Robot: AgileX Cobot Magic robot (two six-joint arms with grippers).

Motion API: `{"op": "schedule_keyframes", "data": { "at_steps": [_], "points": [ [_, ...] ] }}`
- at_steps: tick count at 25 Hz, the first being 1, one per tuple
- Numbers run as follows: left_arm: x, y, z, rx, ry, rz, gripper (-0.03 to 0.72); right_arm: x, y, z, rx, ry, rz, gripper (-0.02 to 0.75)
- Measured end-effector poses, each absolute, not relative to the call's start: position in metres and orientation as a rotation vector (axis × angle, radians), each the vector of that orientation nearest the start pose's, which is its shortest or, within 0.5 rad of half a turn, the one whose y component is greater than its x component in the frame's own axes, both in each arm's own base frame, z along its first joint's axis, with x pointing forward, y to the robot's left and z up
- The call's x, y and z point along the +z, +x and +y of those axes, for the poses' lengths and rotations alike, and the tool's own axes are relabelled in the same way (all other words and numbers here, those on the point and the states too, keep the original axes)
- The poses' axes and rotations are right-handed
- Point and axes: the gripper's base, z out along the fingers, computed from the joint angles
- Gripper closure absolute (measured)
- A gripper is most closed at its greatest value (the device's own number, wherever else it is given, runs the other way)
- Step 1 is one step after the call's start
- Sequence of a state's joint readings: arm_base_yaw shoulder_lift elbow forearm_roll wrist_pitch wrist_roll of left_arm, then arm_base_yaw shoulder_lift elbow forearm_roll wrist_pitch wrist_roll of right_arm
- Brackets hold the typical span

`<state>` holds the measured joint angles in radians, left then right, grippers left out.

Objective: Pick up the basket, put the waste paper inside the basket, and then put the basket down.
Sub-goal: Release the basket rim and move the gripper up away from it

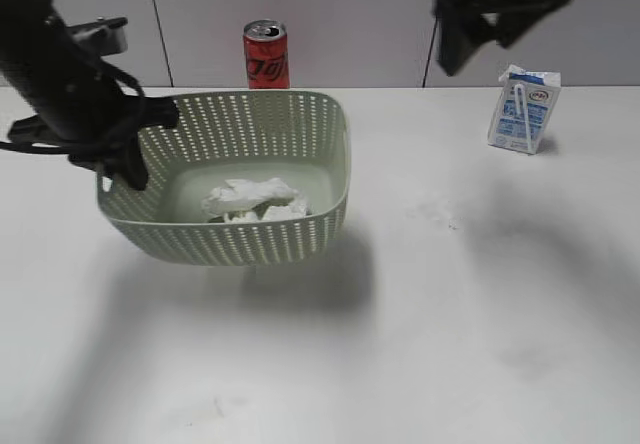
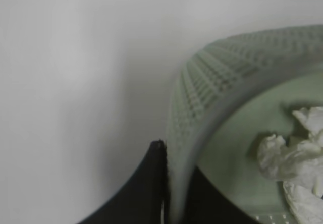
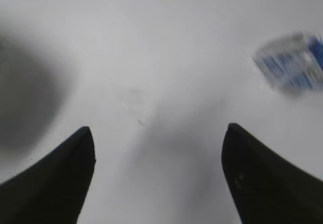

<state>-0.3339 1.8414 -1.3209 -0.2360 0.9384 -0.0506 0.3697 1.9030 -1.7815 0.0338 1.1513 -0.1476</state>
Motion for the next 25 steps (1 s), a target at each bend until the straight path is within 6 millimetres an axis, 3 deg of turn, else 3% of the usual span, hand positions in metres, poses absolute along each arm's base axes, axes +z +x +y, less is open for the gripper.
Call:
{"op": "schedule_keyframes", "data": {
  "at_steps": [4,7,9,12,14,16,19,25],
  "points": [
    [0.186,0.366,-0.159,-0.352,0.281,2.988,0.685,0.309,0.395,0.077,0.089,-0.393,2.773,0.148],
    [0.171,0.372,-0.165,-0.348,0.283,2.987,0.594,0.318,0.376,0.039,0.083,-0.253,2.793,0.162],
    [0.17,0.374,-0.167,-0.358,0.276,2.967,0.43,0.327,0.351,0.022,0.069,-0.199,2.799,0.173],
    [0.173,0.376,-0.169,-0.367,0.271,2.951,0.135,0.336,0.304,0.015,0.065,-0.173,2.798,0.179],
    [0.18,0.377,-0.166,-0.367,0.275,2.975,0.064,0.338,0.267,0.015,0.088,-0.168,2.791,0.179],
    [0.198,0.38,-0.159,-0.363,0.301,2.97,0.041,0.335,0.229,0.016,0.118,-0.159,2.755,0.181],
    [0.241,0.382,-0.138,-0.347,0.344,2.937,0.031,0.318,0.181,0.015,0.131,-0.143,2.691,0.181],
    [0.324,0.364,-0.065,-0.196,0.239,2.793,0.041,0.278,0.092,0.012,0.128,-0.14,2.588,0.181]
  ]
}}
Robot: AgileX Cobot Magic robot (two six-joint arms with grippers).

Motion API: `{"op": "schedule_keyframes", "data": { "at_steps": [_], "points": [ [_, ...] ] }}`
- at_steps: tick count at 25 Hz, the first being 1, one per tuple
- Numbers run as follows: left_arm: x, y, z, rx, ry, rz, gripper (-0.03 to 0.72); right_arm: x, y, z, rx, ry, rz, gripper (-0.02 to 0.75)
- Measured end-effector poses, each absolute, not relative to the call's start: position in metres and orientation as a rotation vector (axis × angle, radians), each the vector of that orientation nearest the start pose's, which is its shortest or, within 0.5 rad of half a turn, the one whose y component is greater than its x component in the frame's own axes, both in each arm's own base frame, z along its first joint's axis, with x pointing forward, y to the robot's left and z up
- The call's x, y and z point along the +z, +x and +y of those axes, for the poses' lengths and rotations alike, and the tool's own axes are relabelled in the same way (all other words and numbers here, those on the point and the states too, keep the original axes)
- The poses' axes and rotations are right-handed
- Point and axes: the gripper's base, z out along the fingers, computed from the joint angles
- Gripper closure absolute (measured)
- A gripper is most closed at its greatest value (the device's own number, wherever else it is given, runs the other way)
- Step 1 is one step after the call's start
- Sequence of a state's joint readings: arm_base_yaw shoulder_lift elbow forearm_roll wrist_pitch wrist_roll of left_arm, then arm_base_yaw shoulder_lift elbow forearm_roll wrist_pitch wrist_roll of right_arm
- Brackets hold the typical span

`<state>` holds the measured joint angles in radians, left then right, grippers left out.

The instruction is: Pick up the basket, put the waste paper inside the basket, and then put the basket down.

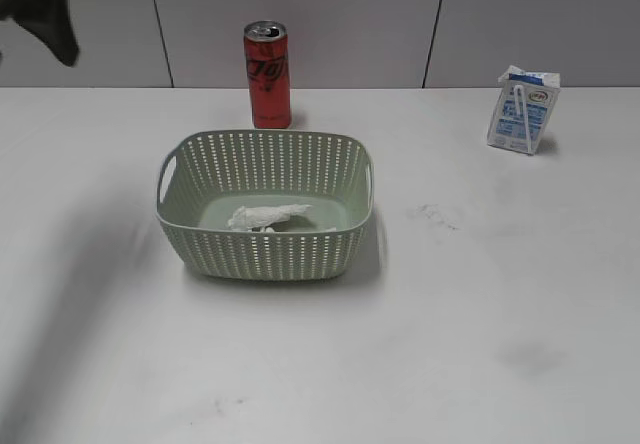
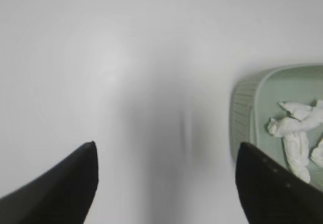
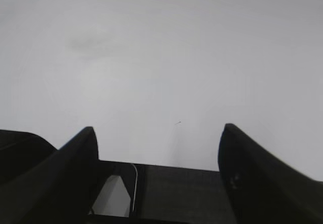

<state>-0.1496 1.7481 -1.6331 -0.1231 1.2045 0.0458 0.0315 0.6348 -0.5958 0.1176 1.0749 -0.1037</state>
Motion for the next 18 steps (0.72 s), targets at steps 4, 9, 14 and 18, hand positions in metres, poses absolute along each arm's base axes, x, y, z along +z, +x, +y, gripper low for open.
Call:
{"op": "schedule_keyframes", "data": {
  "at_steps": [4,9,14,18],
  "points": [
    [0.363,0.324,-0.03,-0.145,0.149,2.701,0.065,0.272,0.049,0.011,0.121,-0.129,2.388,0.182],
    [0.384,0.241,-0.016,-0.085,0.13,2.629,0.101,0.279,0.011,0.01,0.108,-0.129,2.129,0.182],
    [0.38,0.15,-0.012,-0.077,0.123,2.437,0.106,0.279,-0.006,0.009,0.103,-0.127,2.021,0.183],
    [0.354,0.088,-0.009,-0.071,0.113,2.264,0.11,0.279,-0.006,0.009,0.105,-0.124,2.021,0.183]
  ]
}}
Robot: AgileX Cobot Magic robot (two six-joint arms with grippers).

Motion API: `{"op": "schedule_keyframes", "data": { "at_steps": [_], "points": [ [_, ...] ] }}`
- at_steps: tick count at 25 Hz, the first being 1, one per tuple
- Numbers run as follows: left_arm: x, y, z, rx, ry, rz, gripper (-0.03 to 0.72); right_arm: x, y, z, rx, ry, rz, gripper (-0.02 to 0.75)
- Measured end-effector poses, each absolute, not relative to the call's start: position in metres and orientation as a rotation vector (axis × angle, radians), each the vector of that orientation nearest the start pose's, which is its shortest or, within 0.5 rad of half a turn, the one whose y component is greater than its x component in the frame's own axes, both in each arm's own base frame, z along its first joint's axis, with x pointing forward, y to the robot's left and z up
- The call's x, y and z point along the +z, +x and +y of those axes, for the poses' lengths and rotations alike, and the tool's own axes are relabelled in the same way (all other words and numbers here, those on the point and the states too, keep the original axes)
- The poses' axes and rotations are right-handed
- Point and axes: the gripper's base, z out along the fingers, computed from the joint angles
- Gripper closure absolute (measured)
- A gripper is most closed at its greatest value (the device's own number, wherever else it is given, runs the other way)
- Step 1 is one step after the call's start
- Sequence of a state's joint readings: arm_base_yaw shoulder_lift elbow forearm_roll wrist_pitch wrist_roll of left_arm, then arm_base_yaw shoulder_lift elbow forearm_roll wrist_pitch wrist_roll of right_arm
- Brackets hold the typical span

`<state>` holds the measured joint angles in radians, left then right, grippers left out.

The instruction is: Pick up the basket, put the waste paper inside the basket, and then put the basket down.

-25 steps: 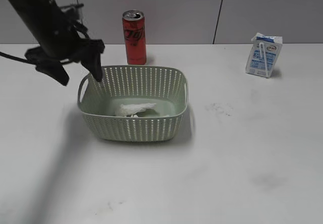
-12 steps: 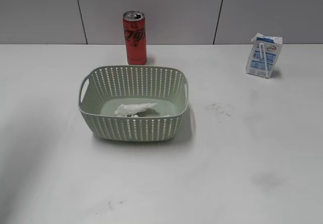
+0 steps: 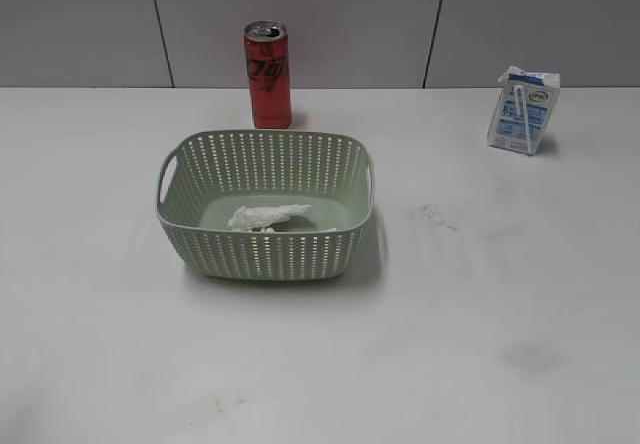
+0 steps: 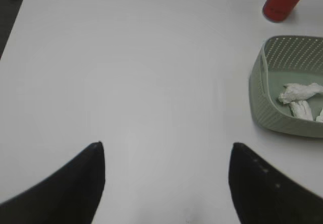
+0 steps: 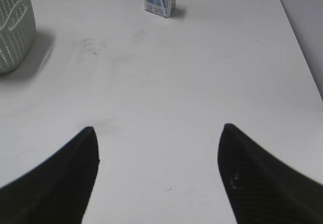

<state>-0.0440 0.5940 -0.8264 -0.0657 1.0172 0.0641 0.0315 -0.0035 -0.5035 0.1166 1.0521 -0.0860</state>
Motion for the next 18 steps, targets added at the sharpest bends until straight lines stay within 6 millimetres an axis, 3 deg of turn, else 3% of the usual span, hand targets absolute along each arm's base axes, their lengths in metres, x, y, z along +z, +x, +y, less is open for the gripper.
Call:
{"op": "schedule_keyframes", "data": {
  "at_steps": [4,9,18],
  "points": [
    [0.318,0.038,-0.007,-0.068,0.11,2.144,0.113,0.279,-0.006,0.009,0.105,-0.123,2.021,0.183],
    [0.287,0.0,-0.005,-0.066,0.11,2.007,0.129,0.279,-0.006,0.009,0.105,-0.123,2.021,0.183],
    [0.273,-0.005,-0.004,-0.047,0.114,2.061,0.148,0.279,-0.006,0.009,0.105,-0.123,2.021,0.184]
  ]
}}
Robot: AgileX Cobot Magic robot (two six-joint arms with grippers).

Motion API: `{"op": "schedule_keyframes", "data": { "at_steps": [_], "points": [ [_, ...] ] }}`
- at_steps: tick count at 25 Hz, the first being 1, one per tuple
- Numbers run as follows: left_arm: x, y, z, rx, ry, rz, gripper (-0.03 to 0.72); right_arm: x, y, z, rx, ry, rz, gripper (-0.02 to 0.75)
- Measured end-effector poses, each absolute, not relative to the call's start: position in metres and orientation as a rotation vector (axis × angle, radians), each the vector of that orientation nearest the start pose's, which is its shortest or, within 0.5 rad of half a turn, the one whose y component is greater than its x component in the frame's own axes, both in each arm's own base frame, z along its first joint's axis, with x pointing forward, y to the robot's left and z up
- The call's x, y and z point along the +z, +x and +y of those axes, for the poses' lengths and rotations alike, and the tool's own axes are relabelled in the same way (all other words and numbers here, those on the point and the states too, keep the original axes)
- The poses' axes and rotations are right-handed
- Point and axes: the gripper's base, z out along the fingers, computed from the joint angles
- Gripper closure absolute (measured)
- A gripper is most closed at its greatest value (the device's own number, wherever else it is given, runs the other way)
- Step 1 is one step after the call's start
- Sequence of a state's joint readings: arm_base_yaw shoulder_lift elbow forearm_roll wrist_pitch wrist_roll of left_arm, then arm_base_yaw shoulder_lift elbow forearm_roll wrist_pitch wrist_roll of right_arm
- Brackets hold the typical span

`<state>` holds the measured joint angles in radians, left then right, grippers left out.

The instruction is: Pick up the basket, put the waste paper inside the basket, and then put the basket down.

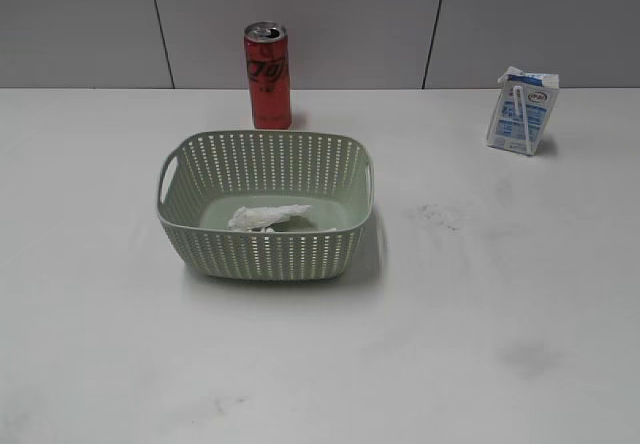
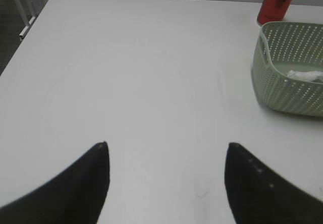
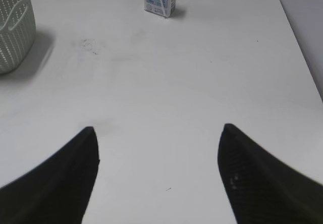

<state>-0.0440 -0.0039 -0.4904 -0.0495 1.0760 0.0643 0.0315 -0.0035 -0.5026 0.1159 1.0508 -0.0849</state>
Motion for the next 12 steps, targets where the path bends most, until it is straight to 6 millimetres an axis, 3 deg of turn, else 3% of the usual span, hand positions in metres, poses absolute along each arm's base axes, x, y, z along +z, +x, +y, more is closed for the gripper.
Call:
{"op": "schedule_keyframes", "data": {
  "at_steps": [12],
  "points": [
    [0.2733,-0.0053,-0.0037,-0.047,0.114,2.063,0.188,0.2792,-0.0059,0.009,0.106,-0.121,2.021,0.185]
  ]
}}
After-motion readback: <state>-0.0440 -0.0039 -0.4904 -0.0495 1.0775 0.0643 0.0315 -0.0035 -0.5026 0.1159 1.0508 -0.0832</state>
